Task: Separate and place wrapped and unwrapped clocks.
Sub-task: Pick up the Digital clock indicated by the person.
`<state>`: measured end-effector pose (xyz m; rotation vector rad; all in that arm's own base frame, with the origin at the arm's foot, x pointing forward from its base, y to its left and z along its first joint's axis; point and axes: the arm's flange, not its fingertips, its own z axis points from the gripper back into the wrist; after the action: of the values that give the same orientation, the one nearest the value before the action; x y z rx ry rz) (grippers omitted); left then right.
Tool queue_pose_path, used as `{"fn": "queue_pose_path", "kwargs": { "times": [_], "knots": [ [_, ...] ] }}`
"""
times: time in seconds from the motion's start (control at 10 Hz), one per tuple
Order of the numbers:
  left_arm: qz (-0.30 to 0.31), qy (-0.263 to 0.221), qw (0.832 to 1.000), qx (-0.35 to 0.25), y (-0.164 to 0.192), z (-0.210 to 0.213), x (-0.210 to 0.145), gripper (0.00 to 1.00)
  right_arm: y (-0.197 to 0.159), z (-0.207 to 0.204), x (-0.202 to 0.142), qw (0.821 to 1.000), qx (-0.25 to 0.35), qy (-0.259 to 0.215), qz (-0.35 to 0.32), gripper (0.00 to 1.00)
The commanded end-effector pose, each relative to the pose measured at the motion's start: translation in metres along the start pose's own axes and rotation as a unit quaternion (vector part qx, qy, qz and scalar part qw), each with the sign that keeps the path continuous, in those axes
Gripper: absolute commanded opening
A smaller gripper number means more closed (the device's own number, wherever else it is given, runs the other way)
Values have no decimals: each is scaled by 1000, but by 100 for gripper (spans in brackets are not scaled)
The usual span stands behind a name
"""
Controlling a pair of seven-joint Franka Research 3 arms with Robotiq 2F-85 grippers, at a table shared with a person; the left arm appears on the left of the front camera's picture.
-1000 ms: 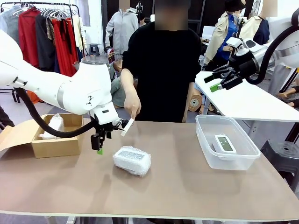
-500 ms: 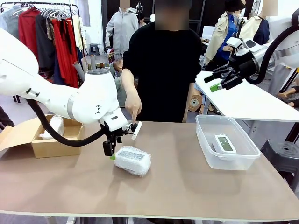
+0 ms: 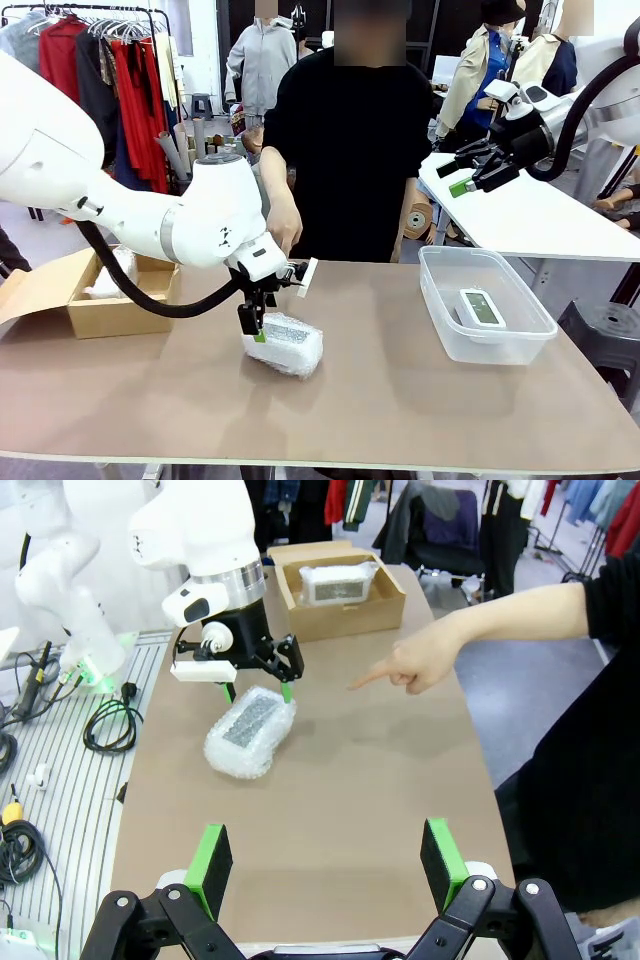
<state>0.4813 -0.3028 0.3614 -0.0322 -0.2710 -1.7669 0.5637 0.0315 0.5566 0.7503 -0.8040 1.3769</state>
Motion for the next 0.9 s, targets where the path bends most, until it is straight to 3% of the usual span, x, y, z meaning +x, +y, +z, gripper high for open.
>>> {"fn": "queue_pose_path", "kwargs": {
  "times": [0.0,0.8],
  "knots": [
    [-5,-22,1000,-4,5,0,-6,100,1,1,1,1000,-1,0,4,100],
    [-7,-43,999,-26,8,-25,-9,100,1,1,1,1000,-1,0,4,100]
  ]
}}
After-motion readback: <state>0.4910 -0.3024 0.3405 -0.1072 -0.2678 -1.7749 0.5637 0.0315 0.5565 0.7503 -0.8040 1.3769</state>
